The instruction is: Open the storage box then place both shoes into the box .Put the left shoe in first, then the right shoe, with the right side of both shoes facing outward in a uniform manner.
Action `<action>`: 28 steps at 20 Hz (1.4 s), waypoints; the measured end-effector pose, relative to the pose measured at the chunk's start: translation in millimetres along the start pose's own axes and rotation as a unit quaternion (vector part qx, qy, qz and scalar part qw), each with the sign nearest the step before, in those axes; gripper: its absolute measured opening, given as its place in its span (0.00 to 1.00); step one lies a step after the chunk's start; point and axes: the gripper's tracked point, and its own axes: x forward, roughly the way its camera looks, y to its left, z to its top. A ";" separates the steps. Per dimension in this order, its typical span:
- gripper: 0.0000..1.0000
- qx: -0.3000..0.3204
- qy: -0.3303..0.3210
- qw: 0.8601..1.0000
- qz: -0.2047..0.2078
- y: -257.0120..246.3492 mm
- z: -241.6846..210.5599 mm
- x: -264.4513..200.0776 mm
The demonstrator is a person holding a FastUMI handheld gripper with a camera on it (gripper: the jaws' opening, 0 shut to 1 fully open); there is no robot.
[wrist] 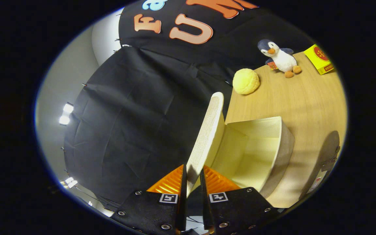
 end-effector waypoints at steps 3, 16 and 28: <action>0.15 -0.018 -0.004 1.000 0.000 29.8 7.6 19.5; 0.17 -0.059 0.043 0.997 -0.029 84.5 -22.0 154.8; 0.38 -0.061 0.044 0.993 -0.091 27.1 -18.3 123.9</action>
